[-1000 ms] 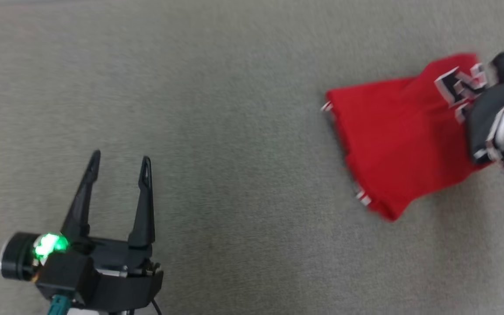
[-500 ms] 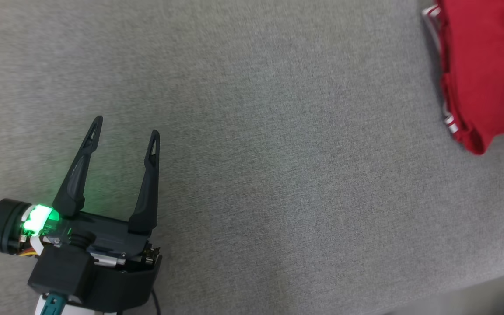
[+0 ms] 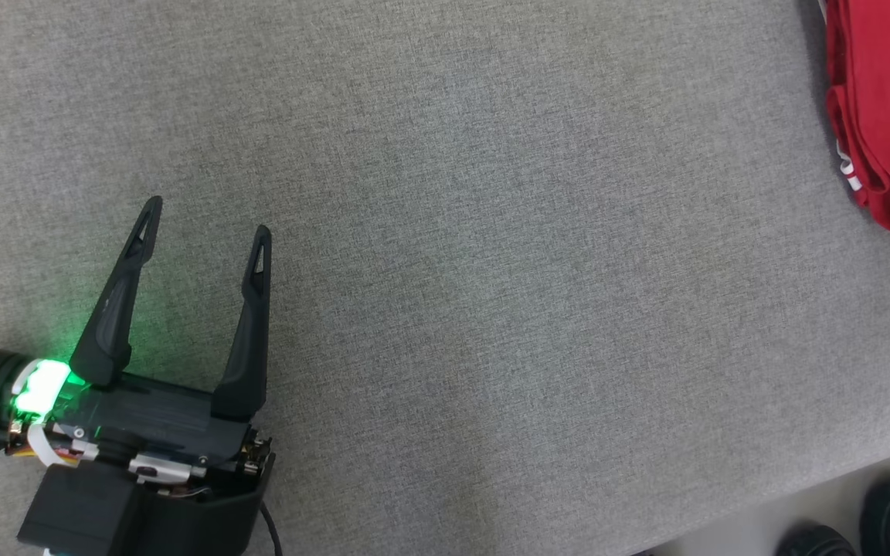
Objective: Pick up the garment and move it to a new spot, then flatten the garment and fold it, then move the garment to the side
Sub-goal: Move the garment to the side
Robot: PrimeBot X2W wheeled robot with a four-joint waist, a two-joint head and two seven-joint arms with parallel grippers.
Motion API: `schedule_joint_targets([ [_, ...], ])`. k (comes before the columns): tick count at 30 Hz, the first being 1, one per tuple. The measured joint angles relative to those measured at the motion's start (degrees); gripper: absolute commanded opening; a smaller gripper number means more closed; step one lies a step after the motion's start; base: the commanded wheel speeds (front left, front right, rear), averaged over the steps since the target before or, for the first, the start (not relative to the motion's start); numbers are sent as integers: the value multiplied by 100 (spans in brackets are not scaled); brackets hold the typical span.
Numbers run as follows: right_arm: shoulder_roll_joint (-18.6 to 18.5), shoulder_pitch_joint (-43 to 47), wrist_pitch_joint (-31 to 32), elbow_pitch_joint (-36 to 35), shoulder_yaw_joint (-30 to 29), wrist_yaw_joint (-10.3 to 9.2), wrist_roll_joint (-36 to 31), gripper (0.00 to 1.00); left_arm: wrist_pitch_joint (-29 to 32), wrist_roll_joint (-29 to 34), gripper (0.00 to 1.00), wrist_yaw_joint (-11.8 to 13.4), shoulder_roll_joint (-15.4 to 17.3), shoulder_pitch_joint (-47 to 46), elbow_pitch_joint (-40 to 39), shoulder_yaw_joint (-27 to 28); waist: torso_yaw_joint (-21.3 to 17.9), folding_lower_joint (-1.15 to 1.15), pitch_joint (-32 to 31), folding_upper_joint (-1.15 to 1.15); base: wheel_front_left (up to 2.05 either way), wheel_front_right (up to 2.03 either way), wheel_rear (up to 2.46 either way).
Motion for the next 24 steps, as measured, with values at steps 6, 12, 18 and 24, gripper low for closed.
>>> schedule_joint_targets([
  [6, 14, -68, -325, 172, 40, 0, -68, 100, 1, -44, 100, 23, -44, -44, 104, -43, 55, 0, -70, 0, 0, 0, 0],
  [12, -1, -226, -1089, 630, 264, 0, 509, 100, 9, -207, 100, 89, -248, -87, 367, -45, 199, 1, -326, 0, 0, 0, 0],
  [18, 411, 236, -1580, 377, 320, 0, 1022, 100, 26, -324, 100, 194, -388, 167, 644, 94, 341, 1, -739, 1, 0, 0, 0],
  [24, 1084, 1404, -2041, -405, 259, 0, 1502, 100, 26, -425, 100, 316, -564, 681, 883, 299, 523, 0, -1396, 0, 0, 0, 0],
])
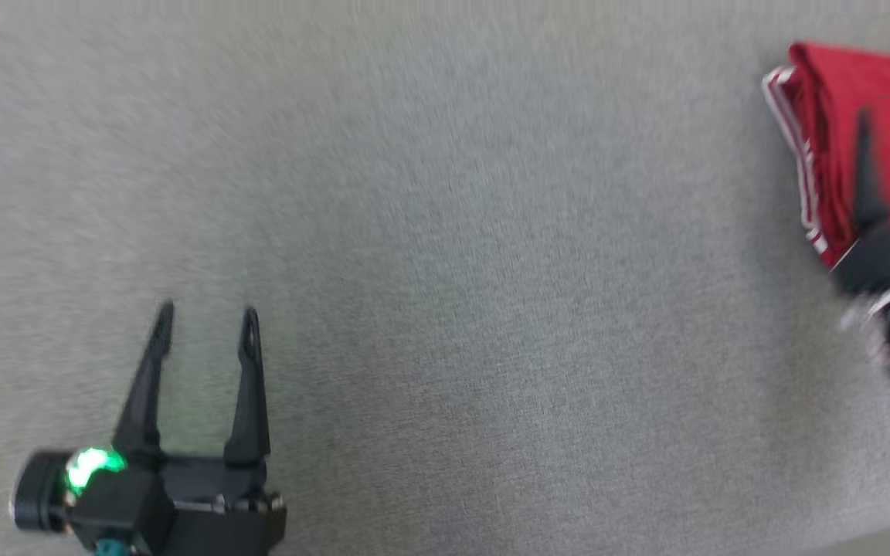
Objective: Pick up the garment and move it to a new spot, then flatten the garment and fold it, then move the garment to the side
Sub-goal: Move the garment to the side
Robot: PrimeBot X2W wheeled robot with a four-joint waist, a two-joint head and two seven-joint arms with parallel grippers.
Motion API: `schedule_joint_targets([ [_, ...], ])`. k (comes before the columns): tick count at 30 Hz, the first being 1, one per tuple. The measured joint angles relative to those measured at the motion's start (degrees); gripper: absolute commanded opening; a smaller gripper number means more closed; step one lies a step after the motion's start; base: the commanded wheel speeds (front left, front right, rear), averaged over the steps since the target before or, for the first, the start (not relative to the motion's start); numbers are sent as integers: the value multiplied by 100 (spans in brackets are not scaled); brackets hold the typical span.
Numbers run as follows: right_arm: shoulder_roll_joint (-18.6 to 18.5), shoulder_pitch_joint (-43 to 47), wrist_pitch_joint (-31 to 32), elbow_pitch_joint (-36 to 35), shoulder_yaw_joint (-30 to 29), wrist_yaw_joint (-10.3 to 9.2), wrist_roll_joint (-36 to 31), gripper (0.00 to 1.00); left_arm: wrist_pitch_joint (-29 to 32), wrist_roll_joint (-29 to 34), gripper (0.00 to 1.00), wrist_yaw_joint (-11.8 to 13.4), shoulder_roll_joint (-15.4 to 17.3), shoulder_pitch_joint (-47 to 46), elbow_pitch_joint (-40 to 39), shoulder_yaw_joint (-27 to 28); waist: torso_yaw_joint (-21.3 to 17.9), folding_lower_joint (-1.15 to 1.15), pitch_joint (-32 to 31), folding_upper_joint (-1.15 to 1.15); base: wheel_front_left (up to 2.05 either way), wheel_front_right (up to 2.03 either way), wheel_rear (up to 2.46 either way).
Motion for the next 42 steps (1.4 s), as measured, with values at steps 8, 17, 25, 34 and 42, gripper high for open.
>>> schedule_joint_targets([
  [8, 953, 2109, -167, -1336, -140, 0, 259, 100, 0, -138, 100, 52, -153, 504, 554, 35, 306, -1, -940, 0, 0, 0, 0],
  [17, 1618, 3279, -280, -2068, 56, 0, 417, 100, 0, -169, 100, 200, -197, 933, 1198, 168, 717, -2, -1799, -1, 0, 0, 0],
  [25, 2096, 3916, -378, -2208, 7, 0, 404, 100, 0, -250, 100, 292, -213, 1261, 1385, 446, 1040, -1, -2412, -1, 0, 0, 0],
  [34, 2293, 4275, -430, -2186, 4, 0, 425, 100, 0, -235, 100, 278, -215, 1447, 1427, 655, 1178, -1, -2693, -1, 0, 0, 0],
  [42, 2335, 4369, -493, -2111, 67, 0, 424, 100, 0, -212, 100, 218, -216, 1486, 1510, 715, 1085, 0, -2745, 0, 0, 0, 0],
])
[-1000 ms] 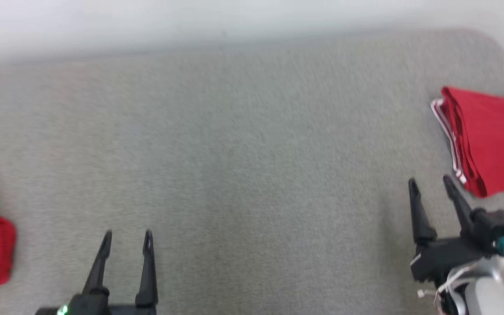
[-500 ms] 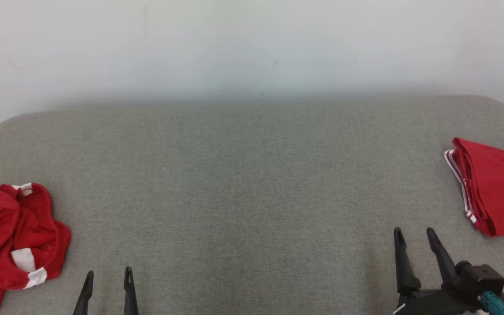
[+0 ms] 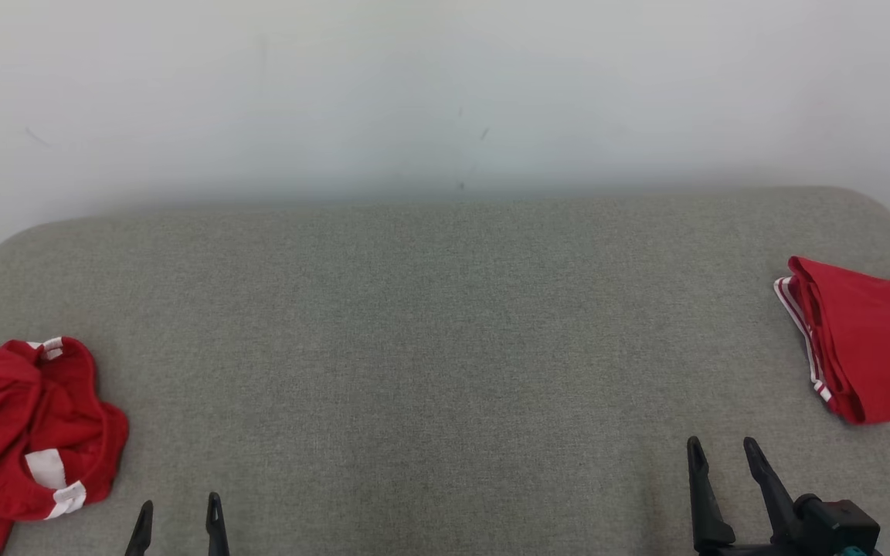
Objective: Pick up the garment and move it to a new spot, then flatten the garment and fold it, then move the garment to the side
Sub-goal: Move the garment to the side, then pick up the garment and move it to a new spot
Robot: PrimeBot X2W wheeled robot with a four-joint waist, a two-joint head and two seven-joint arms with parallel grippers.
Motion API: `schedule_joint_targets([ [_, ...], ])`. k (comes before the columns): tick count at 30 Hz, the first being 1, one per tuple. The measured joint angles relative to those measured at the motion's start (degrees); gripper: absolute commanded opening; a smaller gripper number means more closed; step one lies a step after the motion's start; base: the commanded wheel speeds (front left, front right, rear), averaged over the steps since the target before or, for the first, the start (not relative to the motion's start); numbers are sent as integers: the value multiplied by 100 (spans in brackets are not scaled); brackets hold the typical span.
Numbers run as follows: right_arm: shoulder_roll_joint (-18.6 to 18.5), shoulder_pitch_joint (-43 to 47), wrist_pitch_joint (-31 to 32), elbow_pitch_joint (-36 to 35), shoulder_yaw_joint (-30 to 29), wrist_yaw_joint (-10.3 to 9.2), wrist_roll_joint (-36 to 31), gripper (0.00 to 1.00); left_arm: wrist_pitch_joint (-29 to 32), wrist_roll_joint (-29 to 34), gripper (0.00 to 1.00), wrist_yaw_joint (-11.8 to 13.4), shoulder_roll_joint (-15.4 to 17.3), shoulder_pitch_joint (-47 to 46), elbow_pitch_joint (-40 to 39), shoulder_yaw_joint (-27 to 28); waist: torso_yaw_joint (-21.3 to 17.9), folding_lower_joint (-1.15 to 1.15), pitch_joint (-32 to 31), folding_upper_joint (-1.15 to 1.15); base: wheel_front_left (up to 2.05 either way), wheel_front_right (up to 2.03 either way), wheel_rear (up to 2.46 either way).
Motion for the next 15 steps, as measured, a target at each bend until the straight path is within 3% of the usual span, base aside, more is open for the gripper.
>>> schedule_joint_targets([
  [15, 8, 34, -73, 37, 45, 0, 125, 100, 0, 15, 100, -36, 0, -15, 62, -83, 75, 0, -23, 0, 0, 0, 0],
])
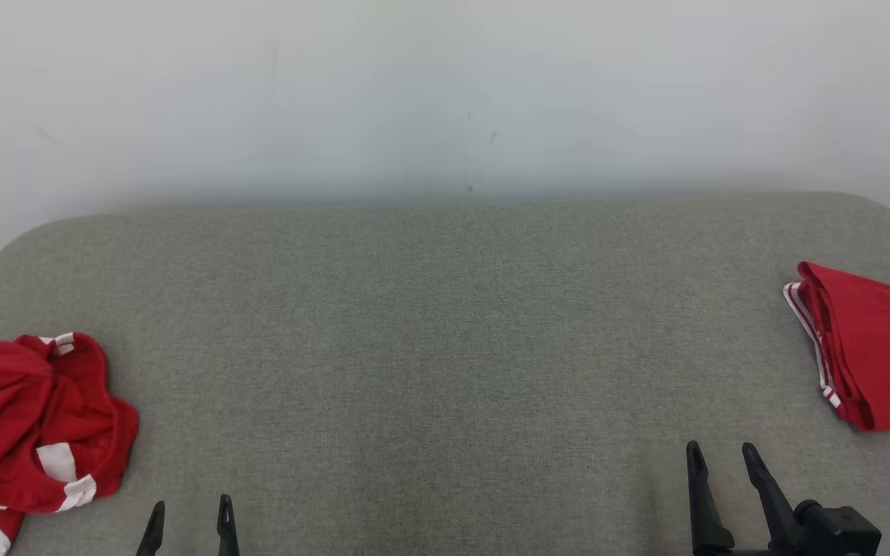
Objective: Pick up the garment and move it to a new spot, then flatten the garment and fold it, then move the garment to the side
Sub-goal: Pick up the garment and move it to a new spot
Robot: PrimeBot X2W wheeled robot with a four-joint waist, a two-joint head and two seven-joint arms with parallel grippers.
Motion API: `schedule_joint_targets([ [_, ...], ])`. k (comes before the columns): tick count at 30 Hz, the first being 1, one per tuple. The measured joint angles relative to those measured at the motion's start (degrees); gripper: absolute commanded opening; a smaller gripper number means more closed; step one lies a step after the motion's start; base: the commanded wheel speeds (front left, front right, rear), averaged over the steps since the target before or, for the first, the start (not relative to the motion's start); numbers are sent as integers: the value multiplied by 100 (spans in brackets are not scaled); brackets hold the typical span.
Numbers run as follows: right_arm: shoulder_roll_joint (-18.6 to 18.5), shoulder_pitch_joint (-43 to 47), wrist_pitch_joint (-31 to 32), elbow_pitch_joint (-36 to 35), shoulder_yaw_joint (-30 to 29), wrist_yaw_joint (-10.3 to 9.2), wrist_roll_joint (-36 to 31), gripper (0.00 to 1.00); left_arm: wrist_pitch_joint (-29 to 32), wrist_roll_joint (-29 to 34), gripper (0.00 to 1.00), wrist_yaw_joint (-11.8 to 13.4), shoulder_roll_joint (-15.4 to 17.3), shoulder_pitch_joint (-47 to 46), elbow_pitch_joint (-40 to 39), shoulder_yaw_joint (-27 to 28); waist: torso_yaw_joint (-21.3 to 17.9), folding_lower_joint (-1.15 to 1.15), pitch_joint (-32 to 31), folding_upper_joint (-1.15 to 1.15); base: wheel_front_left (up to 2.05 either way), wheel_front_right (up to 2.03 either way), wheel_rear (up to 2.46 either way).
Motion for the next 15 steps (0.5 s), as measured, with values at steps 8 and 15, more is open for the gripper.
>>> schedule_joint_targets([
  [8, 1, 47, -5, 22, 111, 0, 73, 100, 0, 38, 100, 12, -2, -26, 36, -38, 376, 0, -3, 0, 0, 0, 0],
  [15, 1, 57, -7, 59, 202, 0, 99, 100, 0, 54, 100, 7, -2, 27, 51, 21, 927, 0, -5, 0, 0, 0, 0],
])
